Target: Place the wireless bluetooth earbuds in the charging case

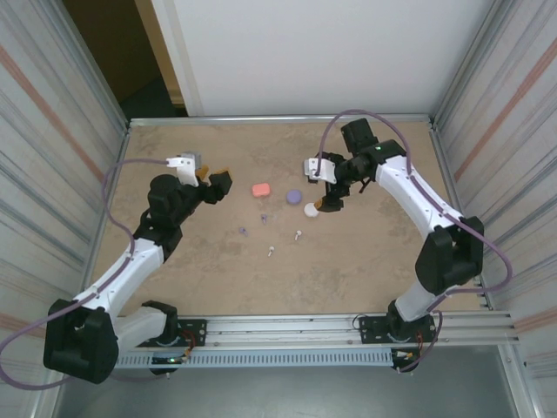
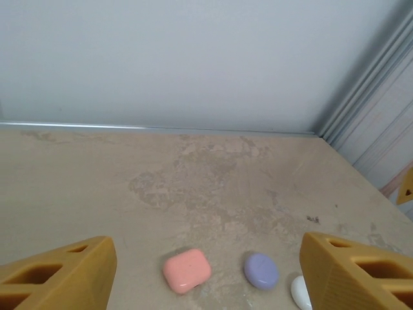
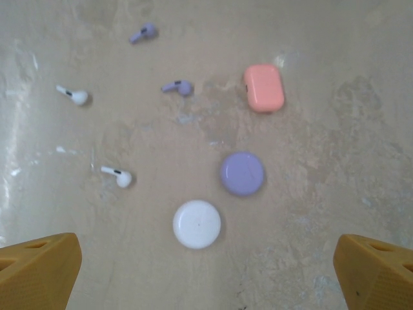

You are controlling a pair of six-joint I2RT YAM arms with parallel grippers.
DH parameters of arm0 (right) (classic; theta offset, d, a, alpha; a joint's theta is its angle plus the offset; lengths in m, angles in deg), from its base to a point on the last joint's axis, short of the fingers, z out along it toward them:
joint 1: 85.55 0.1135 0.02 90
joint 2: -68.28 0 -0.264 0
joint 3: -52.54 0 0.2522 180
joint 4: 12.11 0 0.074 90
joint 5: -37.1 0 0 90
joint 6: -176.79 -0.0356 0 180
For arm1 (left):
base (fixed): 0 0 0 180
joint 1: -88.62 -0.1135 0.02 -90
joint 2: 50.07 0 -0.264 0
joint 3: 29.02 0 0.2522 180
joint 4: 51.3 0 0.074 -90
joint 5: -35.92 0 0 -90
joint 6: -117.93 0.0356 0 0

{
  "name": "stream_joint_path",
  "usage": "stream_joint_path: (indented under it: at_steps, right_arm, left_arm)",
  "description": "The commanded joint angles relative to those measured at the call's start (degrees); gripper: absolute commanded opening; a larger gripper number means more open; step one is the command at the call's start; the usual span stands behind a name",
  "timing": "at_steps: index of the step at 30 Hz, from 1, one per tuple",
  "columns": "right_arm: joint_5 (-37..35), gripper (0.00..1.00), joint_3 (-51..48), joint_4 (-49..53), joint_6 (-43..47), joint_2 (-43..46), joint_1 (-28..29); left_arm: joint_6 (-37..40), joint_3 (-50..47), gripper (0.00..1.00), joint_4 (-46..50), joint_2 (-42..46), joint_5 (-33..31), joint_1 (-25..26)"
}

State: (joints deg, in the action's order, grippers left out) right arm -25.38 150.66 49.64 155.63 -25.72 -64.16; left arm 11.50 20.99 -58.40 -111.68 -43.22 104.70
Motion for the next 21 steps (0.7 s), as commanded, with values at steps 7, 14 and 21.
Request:
stream_joint_path:
  at_steps: [7,14,21]
  right_arm:
    - [-9.82,0.99,4.7,-1.32,6.22,-8.79,4.03]
    - [-14.92,0.99,6.52,-4.01,9.07,-14.42,6.24]
    - [-16.1,0.99,7.43,-7.98,10.39,-18.68,7.61]
  left_arm:
    - [2.37,-1.44,0.8,0.14,2.97,-3.35,-0.87]
    - [2.89,-2.04,0.95,0.12,3.72,-3.9,-1.02]
    - [3.58,-2.06,0.99,0.24,3.36,-4.34,-1.09]
